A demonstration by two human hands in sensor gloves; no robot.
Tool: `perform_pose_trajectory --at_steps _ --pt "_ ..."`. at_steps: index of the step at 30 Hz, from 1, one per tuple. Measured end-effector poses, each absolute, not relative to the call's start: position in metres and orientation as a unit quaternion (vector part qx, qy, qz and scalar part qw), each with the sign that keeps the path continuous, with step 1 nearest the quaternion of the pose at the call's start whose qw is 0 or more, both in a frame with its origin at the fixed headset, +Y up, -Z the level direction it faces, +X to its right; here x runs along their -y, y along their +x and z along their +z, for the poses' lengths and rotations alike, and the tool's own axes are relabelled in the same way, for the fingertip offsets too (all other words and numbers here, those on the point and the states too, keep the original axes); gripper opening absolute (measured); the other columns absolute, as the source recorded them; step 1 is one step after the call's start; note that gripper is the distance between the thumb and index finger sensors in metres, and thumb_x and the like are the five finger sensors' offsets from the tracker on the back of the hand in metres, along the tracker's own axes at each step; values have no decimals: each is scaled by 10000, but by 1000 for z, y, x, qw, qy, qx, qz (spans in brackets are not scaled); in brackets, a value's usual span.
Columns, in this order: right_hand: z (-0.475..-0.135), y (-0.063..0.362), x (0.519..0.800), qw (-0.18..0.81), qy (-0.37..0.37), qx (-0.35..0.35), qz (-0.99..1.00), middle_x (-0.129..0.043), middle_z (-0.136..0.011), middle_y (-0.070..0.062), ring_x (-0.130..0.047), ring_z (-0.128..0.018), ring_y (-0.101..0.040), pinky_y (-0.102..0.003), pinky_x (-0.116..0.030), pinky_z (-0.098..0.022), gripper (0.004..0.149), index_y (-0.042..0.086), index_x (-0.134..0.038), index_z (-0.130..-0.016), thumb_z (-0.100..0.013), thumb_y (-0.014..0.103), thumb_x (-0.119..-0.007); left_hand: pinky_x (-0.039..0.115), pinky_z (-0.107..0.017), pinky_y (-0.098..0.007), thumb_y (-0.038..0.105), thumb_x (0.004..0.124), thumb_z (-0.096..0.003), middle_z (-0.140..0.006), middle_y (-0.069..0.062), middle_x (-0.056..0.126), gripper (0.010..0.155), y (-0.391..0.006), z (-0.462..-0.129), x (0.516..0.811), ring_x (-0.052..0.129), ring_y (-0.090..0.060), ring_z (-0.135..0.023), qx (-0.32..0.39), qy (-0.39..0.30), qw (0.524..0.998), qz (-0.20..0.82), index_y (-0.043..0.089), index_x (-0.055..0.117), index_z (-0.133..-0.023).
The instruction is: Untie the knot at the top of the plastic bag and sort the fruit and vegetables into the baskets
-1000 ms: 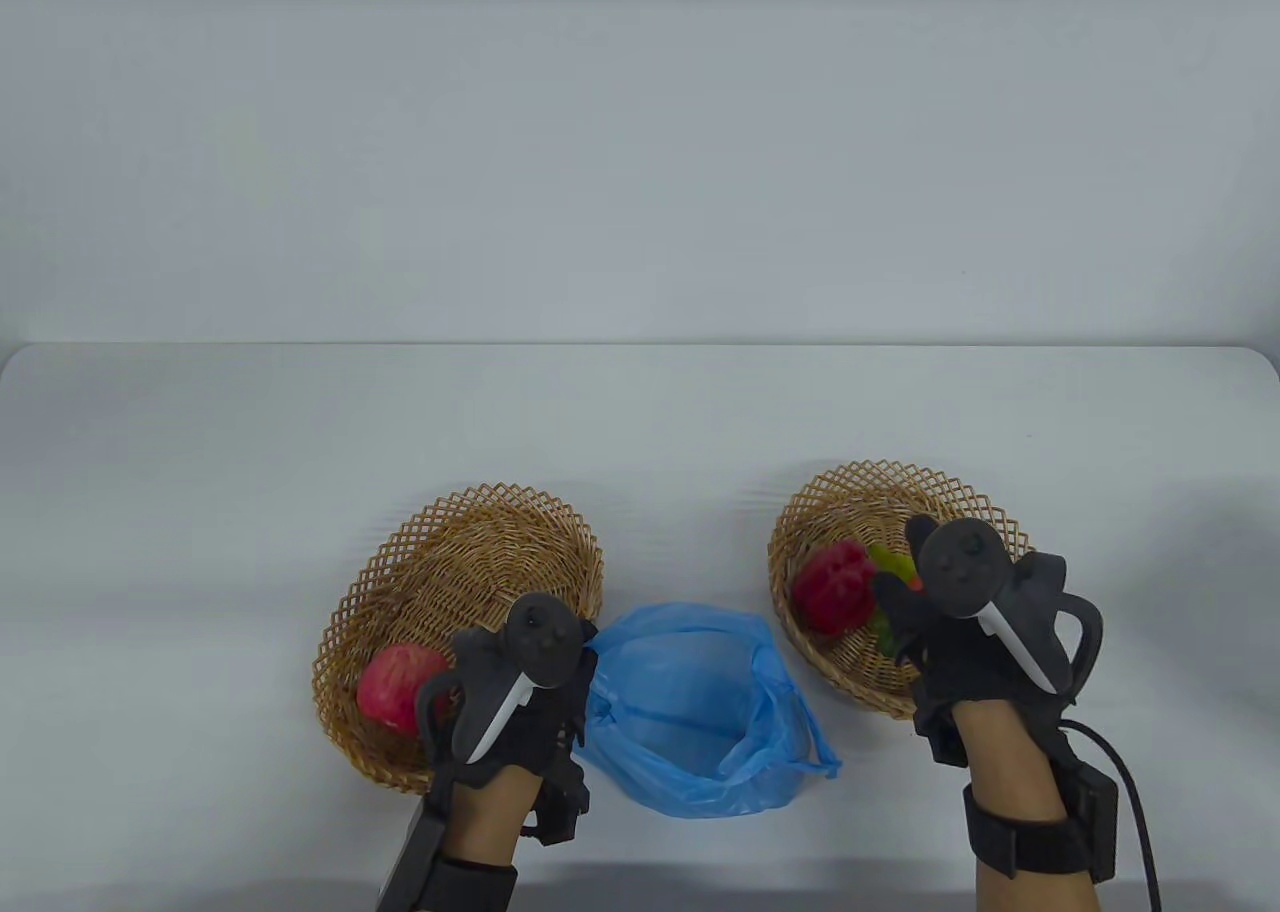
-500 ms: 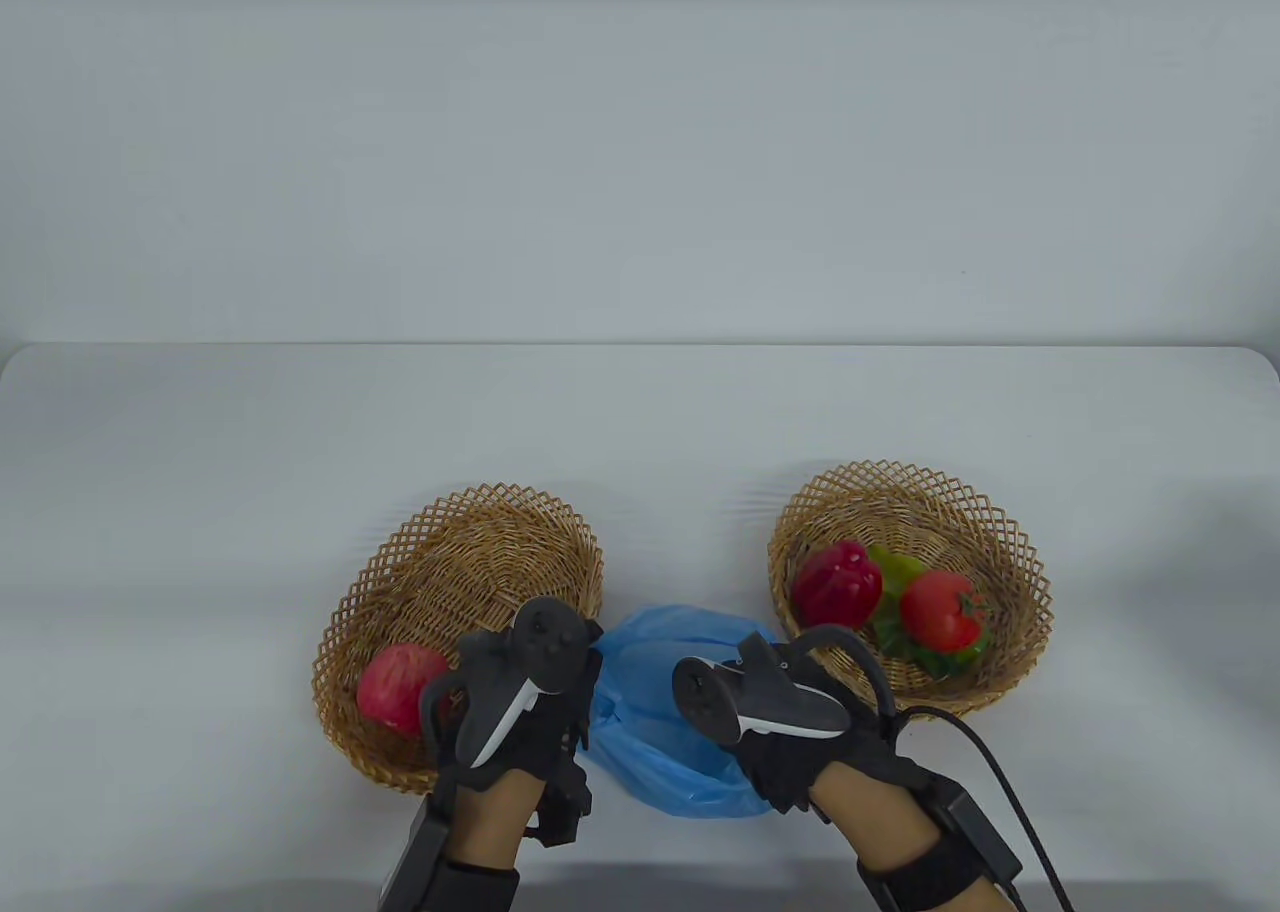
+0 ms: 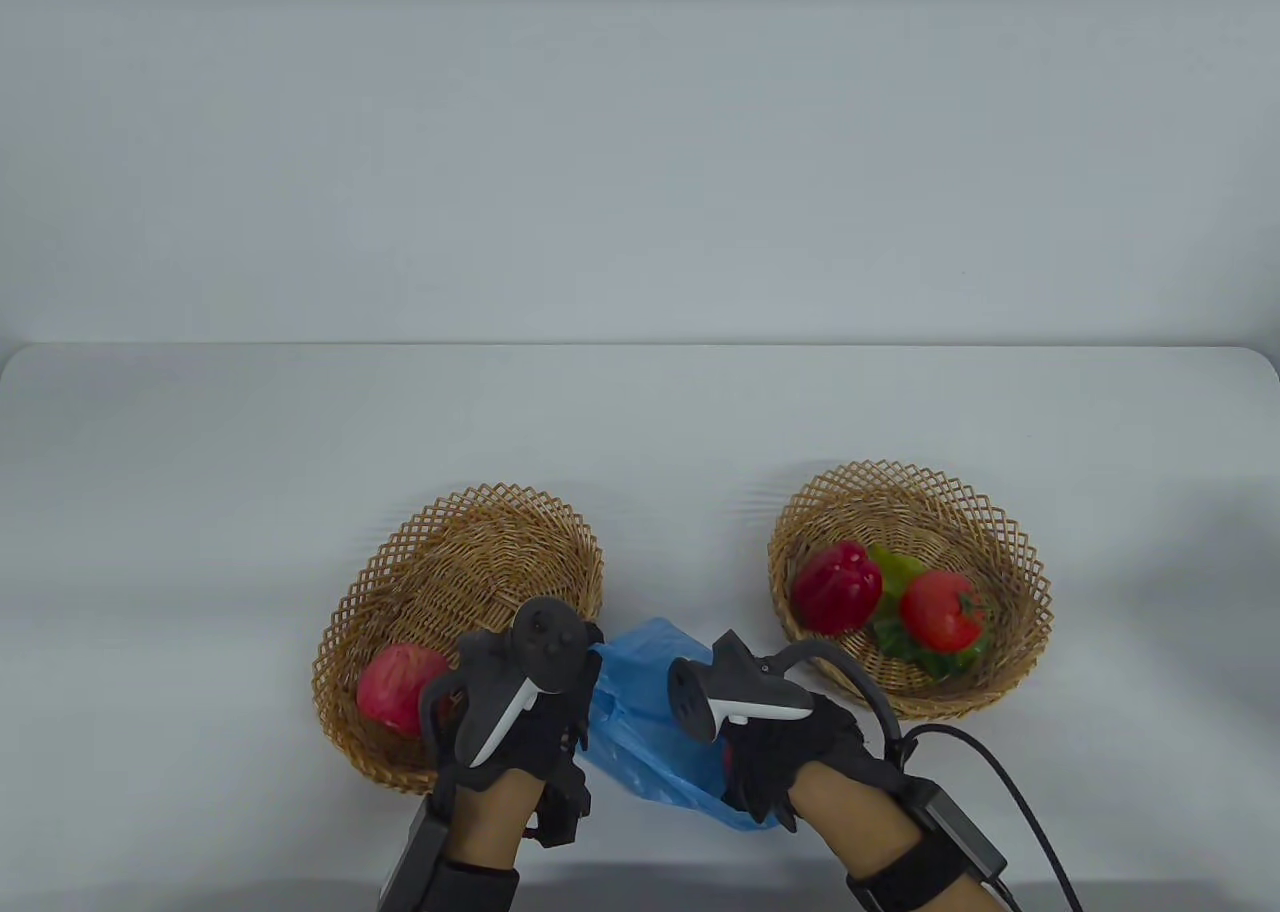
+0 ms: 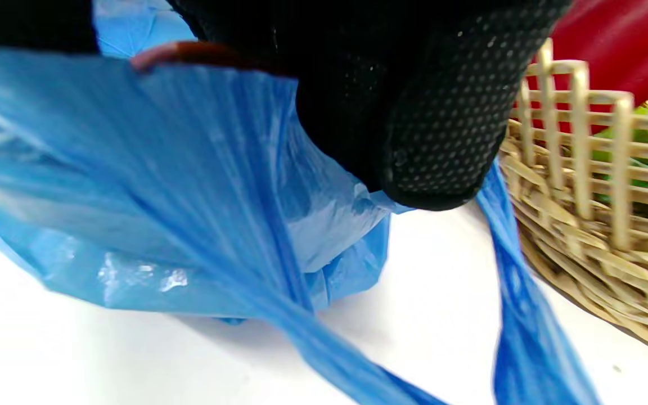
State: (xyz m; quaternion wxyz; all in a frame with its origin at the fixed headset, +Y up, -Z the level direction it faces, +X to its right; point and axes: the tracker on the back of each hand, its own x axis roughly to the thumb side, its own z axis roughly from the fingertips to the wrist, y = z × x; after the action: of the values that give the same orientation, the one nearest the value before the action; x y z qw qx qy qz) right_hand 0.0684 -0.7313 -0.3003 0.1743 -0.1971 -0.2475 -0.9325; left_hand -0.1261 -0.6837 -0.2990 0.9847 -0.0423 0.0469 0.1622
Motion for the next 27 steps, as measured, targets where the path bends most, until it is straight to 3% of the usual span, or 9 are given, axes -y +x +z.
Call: perform_pose_trajectory --at_steps 6,9,13,18,24,27 --pt "-302 62 742 155 -201 195 -947 -613 -1105 -199 -942 -816 -320 -481 -828 -588 974 215 -390 -1087 -342 572 -905 510 -819 -582 415 799 -474 -727 82 1008 423 -127 -300 685 910 -240 -841 -52 -51 985 159 376 827 -894" --pt "-303 64 741 146 -204 176 -952 -691 -1059 -170 -956 -771 -313 -491 -817 -566 958 209 -444 -1077 -328 578 -912 507 -820 -583 416 799 -474 -729 83 1007 424 -127 -300 685 908 -238 -845 -52 -51 985 156 376 826 -895" --pt "-307 73 720 103 -197 128 -966 -752 -1025 -117 -903 -815 -319 -520 -769 -605 937 227 -504 -1061 -309 632 -890 504 -822 -583 417 798 -475 -732 83 1006 424 -127 -300 685 904 -239 -851 -54 -51 985 154 378 825 -896" --pt "-308 85 696 -7 -197 103 -975 -768 -1023 -97 -700 -953 -406 -603 -631 -675 925 233 -520 -1059 -315 663 -860 502 -823 -582 416 798 -475 -733 85 1006 425 -127 -300 685 903 -237 -853 -55 -51 986 151 379 824 -897" --pt "-309 98 674 -114 -187 43 -975 -794 -995 -111 -774 -904 -385 -601 -658 -657 911 219 -540 -1050 -323 683 -831 502 -822 -584 421 799 -473 -739 85 1004 432 -127 -300 685 899 -239 -858 -55 -53 985 153 378 818 -902" --pt "-308 107 664 -196 -174 5 -965 -815 -967 -137 -870 -814 -363 -556 -737 -601 913 195 -546 -1047 -327 688 -814 481 -822 -593 482 811 -446 -852 70 945 562 -129 -299 681 846 -263 -921 -46 -51 982 176 365 715 -987"
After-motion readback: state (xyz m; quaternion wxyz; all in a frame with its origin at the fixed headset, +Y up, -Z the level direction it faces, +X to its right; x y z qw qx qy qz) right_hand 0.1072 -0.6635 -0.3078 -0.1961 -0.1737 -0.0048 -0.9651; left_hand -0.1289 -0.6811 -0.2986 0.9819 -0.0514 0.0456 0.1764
